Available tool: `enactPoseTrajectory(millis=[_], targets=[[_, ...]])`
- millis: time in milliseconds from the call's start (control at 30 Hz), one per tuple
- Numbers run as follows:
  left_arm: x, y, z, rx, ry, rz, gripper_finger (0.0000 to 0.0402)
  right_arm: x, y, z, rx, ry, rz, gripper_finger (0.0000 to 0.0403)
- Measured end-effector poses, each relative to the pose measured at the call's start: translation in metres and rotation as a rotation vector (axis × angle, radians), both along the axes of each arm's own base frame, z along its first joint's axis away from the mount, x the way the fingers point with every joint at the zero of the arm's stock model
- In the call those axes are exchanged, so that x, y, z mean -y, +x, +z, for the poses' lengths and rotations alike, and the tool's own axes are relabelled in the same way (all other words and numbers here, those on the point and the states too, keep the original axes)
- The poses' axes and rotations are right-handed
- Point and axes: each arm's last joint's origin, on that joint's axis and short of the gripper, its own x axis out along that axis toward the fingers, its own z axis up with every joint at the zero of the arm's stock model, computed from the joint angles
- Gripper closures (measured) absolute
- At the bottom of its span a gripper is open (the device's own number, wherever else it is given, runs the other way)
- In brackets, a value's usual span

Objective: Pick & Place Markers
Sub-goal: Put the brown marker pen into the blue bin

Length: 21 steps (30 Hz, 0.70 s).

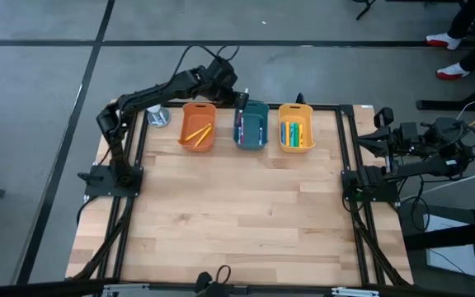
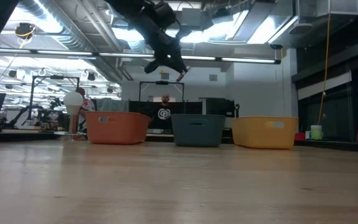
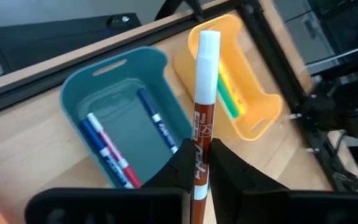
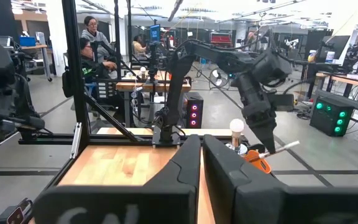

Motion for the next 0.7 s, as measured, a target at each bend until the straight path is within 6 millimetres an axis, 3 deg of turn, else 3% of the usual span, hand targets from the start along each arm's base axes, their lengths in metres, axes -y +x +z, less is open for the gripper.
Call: enactPoseTrajectory(millis=[700], targets=[[-0.019, 0.031, -0.060, -0.020, -0.143, 0.026, 0.0383, 0.000, 0.000, 0.000, 0.000, 0.000, 0.000, 0.0382]])
